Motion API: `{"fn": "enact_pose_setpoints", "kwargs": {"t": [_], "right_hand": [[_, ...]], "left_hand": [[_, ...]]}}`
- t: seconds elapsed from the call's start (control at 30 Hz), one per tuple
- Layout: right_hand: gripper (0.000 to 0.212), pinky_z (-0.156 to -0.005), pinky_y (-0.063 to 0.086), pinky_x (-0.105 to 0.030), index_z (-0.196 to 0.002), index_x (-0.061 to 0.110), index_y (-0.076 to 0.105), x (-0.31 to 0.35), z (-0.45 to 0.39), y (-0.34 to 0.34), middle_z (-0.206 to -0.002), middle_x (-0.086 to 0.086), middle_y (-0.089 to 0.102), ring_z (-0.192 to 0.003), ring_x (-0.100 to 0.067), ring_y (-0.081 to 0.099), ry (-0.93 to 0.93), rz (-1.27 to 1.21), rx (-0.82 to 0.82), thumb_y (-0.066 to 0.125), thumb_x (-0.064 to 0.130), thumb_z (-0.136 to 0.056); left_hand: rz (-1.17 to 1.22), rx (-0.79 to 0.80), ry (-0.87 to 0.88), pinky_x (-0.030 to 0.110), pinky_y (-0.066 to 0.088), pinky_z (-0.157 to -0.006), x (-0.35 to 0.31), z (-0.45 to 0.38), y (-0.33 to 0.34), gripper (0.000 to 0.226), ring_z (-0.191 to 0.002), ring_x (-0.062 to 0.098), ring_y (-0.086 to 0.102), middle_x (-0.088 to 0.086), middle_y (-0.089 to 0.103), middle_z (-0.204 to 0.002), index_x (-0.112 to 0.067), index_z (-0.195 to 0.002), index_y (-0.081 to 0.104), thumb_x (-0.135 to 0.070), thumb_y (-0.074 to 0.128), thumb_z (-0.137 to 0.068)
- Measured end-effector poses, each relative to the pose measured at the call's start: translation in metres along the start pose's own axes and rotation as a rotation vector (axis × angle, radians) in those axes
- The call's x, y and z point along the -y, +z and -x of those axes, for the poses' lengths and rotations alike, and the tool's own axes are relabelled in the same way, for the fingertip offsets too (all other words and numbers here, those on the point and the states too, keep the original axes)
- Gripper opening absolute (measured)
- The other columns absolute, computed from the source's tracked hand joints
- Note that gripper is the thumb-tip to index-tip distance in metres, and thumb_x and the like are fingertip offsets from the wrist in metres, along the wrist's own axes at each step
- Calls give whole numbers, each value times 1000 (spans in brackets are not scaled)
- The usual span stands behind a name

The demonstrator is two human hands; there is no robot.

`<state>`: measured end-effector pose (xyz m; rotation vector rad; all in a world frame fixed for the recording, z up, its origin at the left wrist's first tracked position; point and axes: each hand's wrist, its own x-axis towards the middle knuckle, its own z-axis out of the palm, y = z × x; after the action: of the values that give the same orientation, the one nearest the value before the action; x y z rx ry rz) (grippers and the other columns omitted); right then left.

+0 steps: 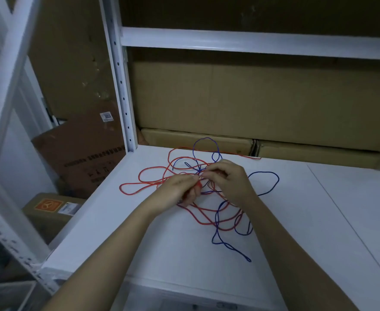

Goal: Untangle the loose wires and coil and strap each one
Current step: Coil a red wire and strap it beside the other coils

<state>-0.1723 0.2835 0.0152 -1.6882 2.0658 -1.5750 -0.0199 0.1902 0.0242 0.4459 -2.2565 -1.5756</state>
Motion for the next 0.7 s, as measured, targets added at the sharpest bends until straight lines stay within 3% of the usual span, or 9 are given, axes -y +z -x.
{"fn": "enact_pose_setpoints", "kwargs": {"t": [0.1, 0.2, 0.27, 0.33, 0.4, 0.5, 0.6, 0.7], "right_hand": [[15, -66, 41, -6, -98, 13, 71, -5, 6, 10, -72, 17, 61, -68, 8, 57, 117, -24, 83, 56, 11, -94], [25, -67, 41, -19, -112, 10, 68, -14, 18, 15, -70, 19, 56, -66, 5, 52, 101, 154, 161, 48, 16, -99], [29, -74, 40, -23, -120, 11, 64, -14, 23, 18, -85, 15, 64, -78, 0, 57, 76, 249, 201, 44, 21, -101], [33, -84, 43, -25, -126, 13, 60, -9, 23, 21, -113, 0, 67, -102, -15, 60, 23, 342, 235, 42, 25, -102], [33, -89, 45, -30, -128, 13, 58, -1, 22, 24, -123, -5, 63, -110, -21, 57, -72, 390, 287, 41, 24, -102], [27, -86, 45, -32, -116, 6, 64, 9, 21, 20, -114, -10, 65, -102, -26, 59, -172, 387, 307, 44, 16, -100], [24, -84, 40, -28, -110, 6, 67, 13, 17, 6, -104, -9, 66, -95, -22, 57, -256, 387, 250, 48, 12, -97], [22, -74, 30, -23, -102, 9, 69, 21, 10, -8, -86, -5, 58, -81, -17, 43, -332, 365, 210, 49, 12, -94]], "left_hand": [[348, -113, 16, 26, 34, -57, -7, 2, 2, 46, -52, 16, 42, 2, 49, -50, -6, -70, 57, -24, 32, -104], [669, -258, 49, 20, 42, -57, -9, -2, -2, 42, -55, 11, 50, 1, 55, -57, -4, -79, 59, -20, 30, -105], [759, -280, 97, 19, 50, -64, -9, -8, -6, 36, -63, 11, 61, -1, 64, -67, -1, -94, 59, -15, 28, -105], [612, -273, 143, 19, 52, -75, -8, -15, -4, 31, -78, 12, 67, 2, 71, -84, -1, -106, 56, -10, 26, -104], [352, -324, 171, 15, 49, -84, -6, -22, -2, 27, -90, 9, 66, 2, 69, -100, -4, -116, 50, -11, 27, -105], [19, -359, 171, 22, 44, -97, -1, -31, -5, 24, -103, 10, 61, 1, 66, -111, -14, -119, 48, -18, 29, -105], [-185, -231, 114, 29, 42, -100, 5, -31, -9, 27, -109, 12, 59, -2, 65, -112, -20, -117, 51, -31, 30, -104], [-214, -147, 0, 15, 39, -89, 5, -22, -9, 41, -103, -4, 55, -15, 62, -106, -28, -112, 57, -49, 23, -101]]}}
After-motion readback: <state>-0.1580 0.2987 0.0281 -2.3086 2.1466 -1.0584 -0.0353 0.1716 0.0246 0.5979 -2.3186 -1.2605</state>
